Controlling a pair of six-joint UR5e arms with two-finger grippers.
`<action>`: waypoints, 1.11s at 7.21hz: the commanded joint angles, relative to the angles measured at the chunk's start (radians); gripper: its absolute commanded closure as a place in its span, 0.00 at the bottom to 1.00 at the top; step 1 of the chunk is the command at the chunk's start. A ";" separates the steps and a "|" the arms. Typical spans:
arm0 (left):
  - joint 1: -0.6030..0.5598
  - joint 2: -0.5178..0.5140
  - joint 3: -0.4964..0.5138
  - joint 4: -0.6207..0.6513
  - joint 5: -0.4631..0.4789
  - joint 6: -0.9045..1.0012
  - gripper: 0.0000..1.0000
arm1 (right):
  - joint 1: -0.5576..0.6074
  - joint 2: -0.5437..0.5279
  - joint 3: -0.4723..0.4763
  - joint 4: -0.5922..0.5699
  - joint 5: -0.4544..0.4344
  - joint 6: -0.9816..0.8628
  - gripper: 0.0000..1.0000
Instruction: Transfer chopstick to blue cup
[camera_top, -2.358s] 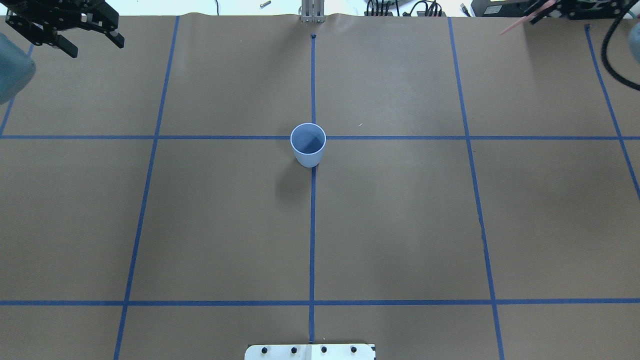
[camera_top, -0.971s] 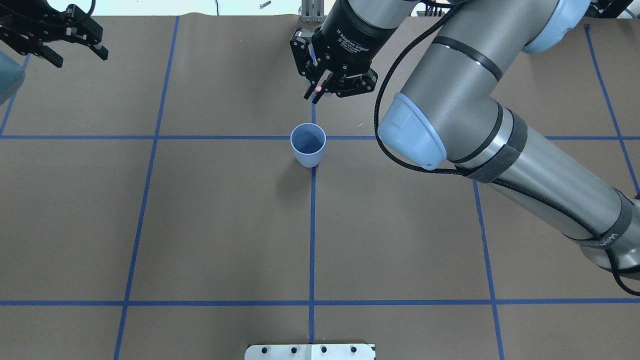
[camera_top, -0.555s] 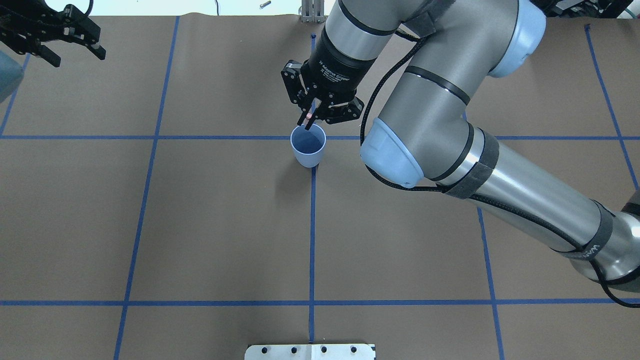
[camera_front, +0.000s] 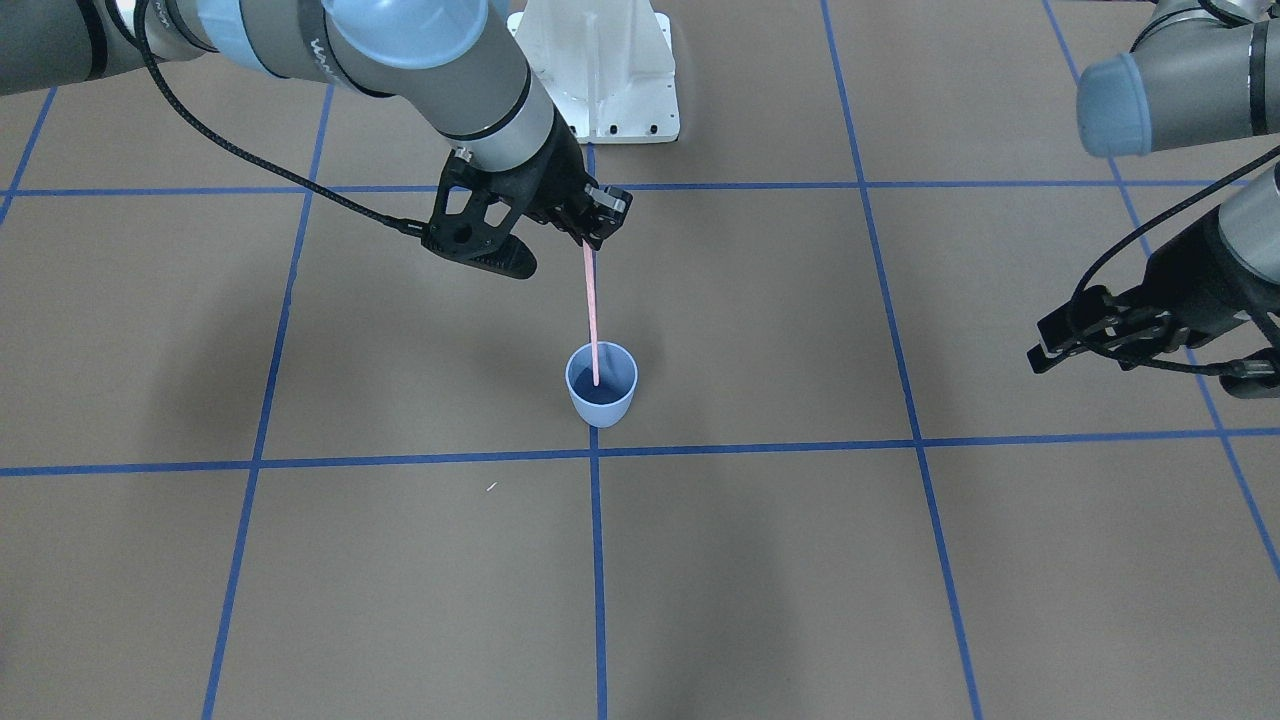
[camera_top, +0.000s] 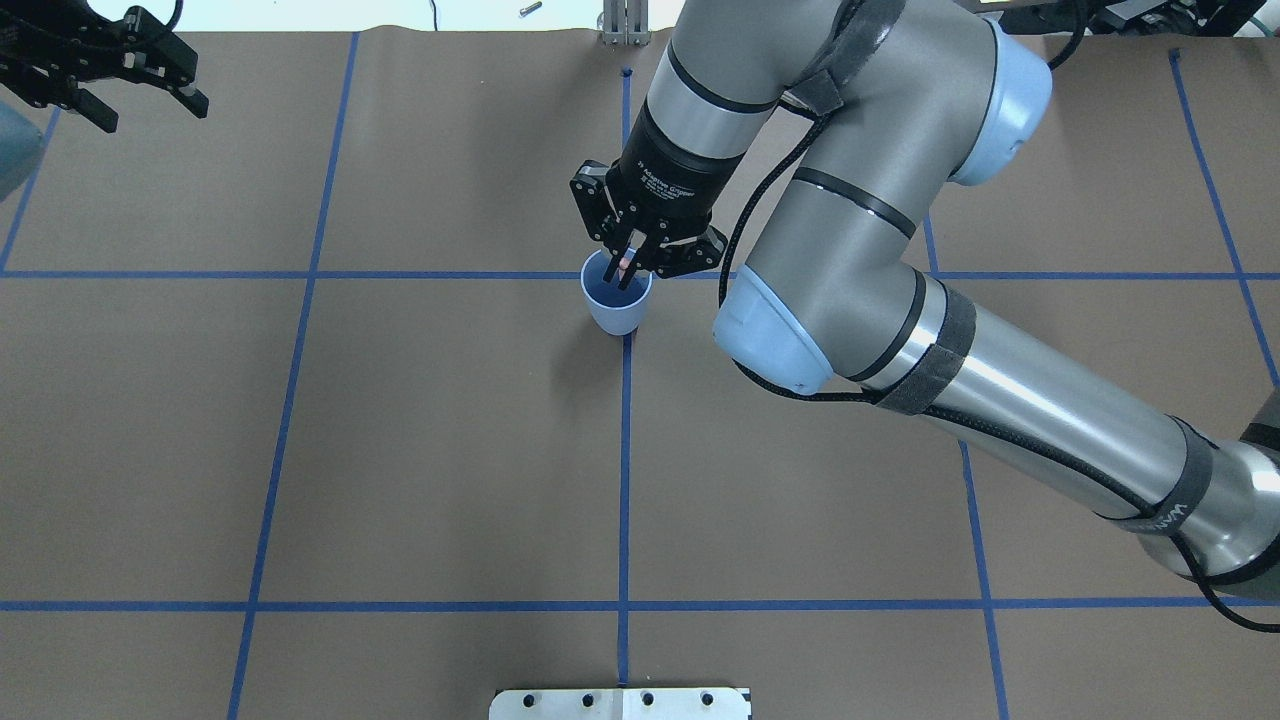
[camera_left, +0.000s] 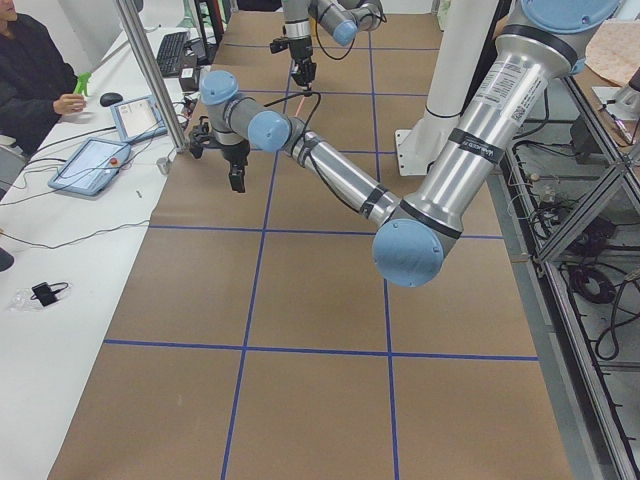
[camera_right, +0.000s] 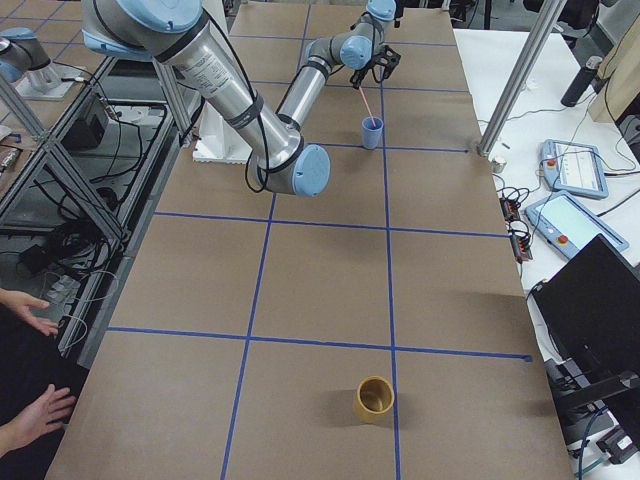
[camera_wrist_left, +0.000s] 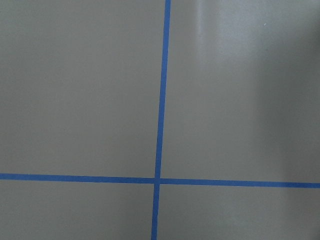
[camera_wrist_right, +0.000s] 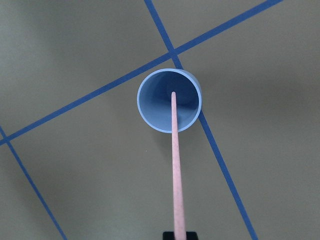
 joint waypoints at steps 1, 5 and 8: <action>0.000 0.000 -0.001 0.000 0.000 0.000 0.02 | -0.011 -0.025 -0.055 0.111 0.000 0.009 0.90; -0.005 0.000 0.001 0.002 0.002 0.000 0.02 | -0.023 -0.023 -0.080 0.142 -0.006 0.020 0.00; -0.018 -0.002 -0.010 0.000 0.000 0.012 0.02 | 0.009 -0.065 -0.034 0.278 -0.022 -0.024 0.00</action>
